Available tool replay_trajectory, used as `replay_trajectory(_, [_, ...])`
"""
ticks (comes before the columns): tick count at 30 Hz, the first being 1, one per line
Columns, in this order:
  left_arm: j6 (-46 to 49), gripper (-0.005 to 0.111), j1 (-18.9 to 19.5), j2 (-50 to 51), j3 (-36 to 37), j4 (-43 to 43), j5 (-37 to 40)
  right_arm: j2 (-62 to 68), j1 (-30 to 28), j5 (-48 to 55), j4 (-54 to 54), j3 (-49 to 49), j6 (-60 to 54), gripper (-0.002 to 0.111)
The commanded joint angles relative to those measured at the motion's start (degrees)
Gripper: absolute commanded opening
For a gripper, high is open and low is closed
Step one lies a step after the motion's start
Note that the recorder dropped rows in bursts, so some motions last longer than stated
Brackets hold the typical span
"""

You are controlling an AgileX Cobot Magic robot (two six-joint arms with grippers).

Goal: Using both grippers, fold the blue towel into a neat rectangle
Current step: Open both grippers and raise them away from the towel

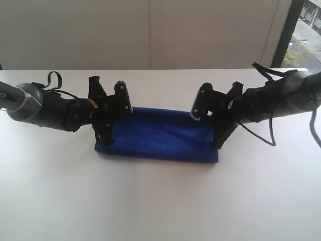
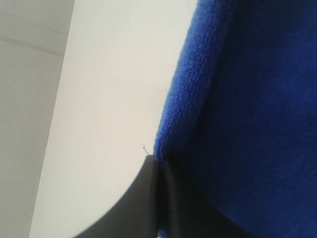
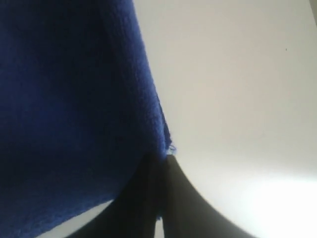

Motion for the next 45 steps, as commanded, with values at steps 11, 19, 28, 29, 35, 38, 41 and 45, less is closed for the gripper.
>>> replay_trajectory(11, [-0.5,0.027,0.7,2.0,-0.7,-1.0,0.3,2.0,-0.6,-2.9,-0.2,-0.2,1.7,0.031])
replay_trajectory(19, [-0.5,0.076,0.7,2.0,-0.7,-1.6,-2.3,1.2,-0.6,-4.7,2.8,-0.2,1.8,0.069])
replay_trajectory(28, [4.3,0.078,0.7,1.9,-0.7,-4.3,-7.1,-3.3,-1.0,-4.7,2.7,-0.2,1.5,0.069])
replay_trajectory(29, [5.1,0.078,0.7,1.9,-0.7,-4.9,-7.4,-3.7,-1.1,-4.4,2.7,-0.2,1.3,0.069])
replay_trajectory(35, [11.5,0.078,0.7,0.0,-0.7,-14.2,-11.2,-4.6,-1.7,-2.5,2.7,-0.2,1.3,0.069])
replay_trajectory(38, [14.8,0.078,0.7,-1.5,-0.7,-17.1,-12.3,-6.9,-1.7,-0.9,2.7,-0.2,1.6,0.064])
replay_trajectory(41, [14.8,0.077,0.2,-4.8,-0.7,-24.3,-11.5,-12.4,-1.7,2.1,2.7,-0.2,5.7,0.046])
replay_trajectory(45, [19.4,0.025,-2.5,-10.3,-0.7,-36.6,0.0,-17.8,-1.7,11.4,2.7,-0.6,23.8,0.005])
